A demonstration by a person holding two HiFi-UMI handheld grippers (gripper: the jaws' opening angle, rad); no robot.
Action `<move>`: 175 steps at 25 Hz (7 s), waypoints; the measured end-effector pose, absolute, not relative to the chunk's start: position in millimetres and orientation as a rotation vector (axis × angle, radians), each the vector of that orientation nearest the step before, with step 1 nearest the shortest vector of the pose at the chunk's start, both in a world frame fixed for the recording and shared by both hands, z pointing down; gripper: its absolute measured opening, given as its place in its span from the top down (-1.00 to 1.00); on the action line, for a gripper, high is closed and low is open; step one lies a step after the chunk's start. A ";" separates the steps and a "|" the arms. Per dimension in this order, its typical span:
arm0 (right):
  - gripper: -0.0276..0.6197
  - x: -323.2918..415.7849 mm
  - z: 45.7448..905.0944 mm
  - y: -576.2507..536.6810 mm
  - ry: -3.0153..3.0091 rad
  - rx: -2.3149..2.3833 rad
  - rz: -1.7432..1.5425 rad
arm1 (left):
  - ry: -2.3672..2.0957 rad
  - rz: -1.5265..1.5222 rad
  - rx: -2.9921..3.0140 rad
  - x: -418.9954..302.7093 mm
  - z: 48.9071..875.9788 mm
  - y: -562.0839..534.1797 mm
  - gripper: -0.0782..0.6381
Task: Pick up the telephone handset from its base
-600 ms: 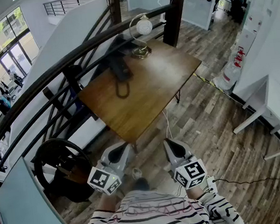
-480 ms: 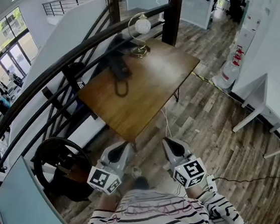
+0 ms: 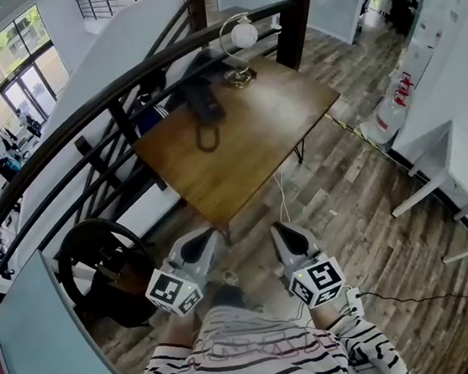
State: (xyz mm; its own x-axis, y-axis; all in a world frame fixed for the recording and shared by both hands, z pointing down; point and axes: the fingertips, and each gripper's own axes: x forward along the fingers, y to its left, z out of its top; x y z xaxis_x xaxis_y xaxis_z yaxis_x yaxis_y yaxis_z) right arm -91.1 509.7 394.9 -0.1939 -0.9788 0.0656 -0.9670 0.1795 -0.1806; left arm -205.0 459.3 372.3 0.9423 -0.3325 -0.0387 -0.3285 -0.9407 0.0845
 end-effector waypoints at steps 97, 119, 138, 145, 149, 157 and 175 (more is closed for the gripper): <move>0.36 138.9 593.4 -377.3 3.171 -1.401 -0.261 | -1.042 0.254 2.533 51.0 593.7 -404.0 0.27; 0.28 112.8 664.5 -416.4 3.411 -1.347 0.004 | -0.816 0.192 2.262 56.9 666.8 -455.6 0.11; 0.27 113.1 664.0 -412.0 3.404 -1.362 0.155 | -0.759 0.201 2.149 59.7 661.2 -451.5 0.46; 0.27 114.9 663.6 -412.6 3.404 -1.358 0.145 | -0.693 0.087 2.064 58.2 656.2 -451.3 0.52; 0.27 115.3 662.7 -412.5 3.401 -1.363 0.137 | -0.675 0.031 2.034 57.4 653.7 -450.7 0.53; 0.27 116.2 664.6 -412.4 3.401 -1.368 0.138 | -0.670 0.015 2.055 58.8 648.1 -445.8 0.57; 0.25 125.1 651.3 -382.1 3.353 -1.427 -0.084 | -0.724 -0.112 2.127 46.2 594.8 -406.0 0.57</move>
State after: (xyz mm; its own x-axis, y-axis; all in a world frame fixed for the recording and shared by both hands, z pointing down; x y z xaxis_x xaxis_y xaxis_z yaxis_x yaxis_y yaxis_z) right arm 125.1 -382.1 651.3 -0.5884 -0.6643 0.4609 -0.6867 0.7115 0.1489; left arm 46.2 -406.0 594.8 0.8273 -0.5341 0.1738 -0.4567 -0.4595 0.7618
